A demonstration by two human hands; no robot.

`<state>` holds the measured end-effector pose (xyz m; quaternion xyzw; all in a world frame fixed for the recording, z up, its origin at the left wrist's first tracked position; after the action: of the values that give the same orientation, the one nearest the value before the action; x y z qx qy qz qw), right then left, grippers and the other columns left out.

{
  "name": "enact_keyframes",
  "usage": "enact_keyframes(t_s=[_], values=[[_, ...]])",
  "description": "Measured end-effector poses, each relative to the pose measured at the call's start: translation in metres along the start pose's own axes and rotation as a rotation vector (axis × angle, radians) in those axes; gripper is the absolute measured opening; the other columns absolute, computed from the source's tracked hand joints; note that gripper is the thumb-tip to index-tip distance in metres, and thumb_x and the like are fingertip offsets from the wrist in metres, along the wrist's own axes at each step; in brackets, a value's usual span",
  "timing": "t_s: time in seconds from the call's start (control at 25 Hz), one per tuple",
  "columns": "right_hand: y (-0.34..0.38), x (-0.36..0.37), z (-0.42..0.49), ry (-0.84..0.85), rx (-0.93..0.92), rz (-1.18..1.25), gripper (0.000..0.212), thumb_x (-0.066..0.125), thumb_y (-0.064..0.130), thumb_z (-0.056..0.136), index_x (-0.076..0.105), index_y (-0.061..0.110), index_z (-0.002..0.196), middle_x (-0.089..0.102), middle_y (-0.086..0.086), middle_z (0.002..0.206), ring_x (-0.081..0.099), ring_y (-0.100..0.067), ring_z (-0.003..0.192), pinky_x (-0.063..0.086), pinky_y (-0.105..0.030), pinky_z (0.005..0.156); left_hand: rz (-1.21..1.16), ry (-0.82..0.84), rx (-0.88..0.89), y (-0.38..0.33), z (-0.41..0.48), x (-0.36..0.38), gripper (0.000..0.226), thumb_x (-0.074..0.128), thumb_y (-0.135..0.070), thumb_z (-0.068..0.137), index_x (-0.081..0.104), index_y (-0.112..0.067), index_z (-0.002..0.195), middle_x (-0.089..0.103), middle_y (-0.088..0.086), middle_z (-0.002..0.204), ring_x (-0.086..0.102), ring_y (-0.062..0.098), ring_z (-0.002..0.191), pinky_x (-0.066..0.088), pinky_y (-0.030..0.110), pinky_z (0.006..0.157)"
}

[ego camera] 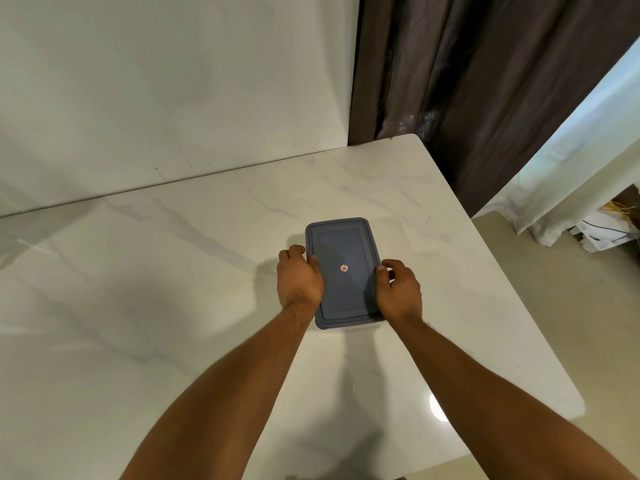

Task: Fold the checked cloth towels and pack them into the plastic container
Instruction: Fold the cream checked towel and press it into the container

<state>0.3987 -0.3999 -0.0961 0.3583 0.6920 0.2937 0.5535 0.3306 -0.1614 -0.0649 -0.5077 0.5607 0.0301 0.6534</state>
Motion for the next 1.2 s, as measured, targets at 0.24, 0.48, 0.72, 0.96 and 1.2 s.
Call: enact_keyframes(t_s=[0.24,0.48,0.72,0.96,1.2], values=[[0.084,0.035,0.001,0.057,-0.669,-0.614,0.049,0.036,0.039,0.102,0.045,0.018,0.145,0.038,-0.011,0.154,0.032,-0.03,0.143,0.033,-0.048,0.115,0.39,0.048,0.472,-0.039,-0.009,0.027,0.064,0.027,-0.044,0.1,0.023,-0.008,0.154,0.014,0.01,0.163,0.011,0.025,0.151,0.016,0.044,0.122],[0.049,0.065,0.009,0.203,-0.624,-0.808,0.064,0.022,0.051,0.102,0.019,0.021,0.158,0.01,-0.007,0.167,0.003,-0.024,0.154,0.011,-0.051,0.123,0.53,0.112,0.461,-0.019,-0.009,0.051,0.069,0.021,-0.047,0.097,0.017,-0.011,0.156,0.007,0.006,0.165,0.003,0.02,0.152,0.008,0.047,0.123],[0.053,0.066,0.008,0.189,-0.61,-0.828,0.064,0.022,0.049,0.101,0.024,0.018,0.157,0.014,-0.009,0.166,0.007,-0.026,0.154,0.017,-0.053,0.122,0.589,0.102,0.446,-0.022,-0.011,0.051,0.071,0.014,-0.049,0.096,0.016,-0.011,0.156,0.005,0.006,0.165,0.004,0.02,0.152,0.009,0.049,0.122],[0.057,0.066,0.009,0.297,-0.618,-0.844,0.071,0.006,0.051,0.096,0.013,0.019,0.159,0.004,-0.008,0.167,-0.003,-0.025,0.154,0.004,-0.053,0.123,0.598,0.153,0.44,-0.022,-0.01,0.05,0.068,0.02,-0.048,0.1,0.012,-0.012,0.157,-0.001,0.005,0.165,-0.003,0.02,0.152,0.002,0.05,0.122],[0.053,0.069,0.015,0.365,-0.654,-0.897,0.066,0.015,0.051,0.102,0.002,0.02,0.159,-0.006,-0.005,0.167,-0.01,-0.024,0.153,0.0,-0.049,0.124,0.571,0.179,0.452,-0.009,-0.016,0.046,0.076,0.012,-0.054,0.094,0.011,-0.011,0.157,-0.001,0.008,0.165,-0.002,0.022,0.152,0.007,0.046,0.123]])
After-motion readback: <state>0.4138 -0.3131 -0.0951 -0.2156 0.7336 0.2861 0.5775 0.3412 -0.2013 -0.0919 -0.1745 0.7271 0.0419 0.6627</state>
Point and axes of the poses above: each hand's wrist, its own z-axis towards the middle knuckle, its own x-axis out of the palm, y = z × x, the point moved 9 cm from there along z, towards the middle knuckle
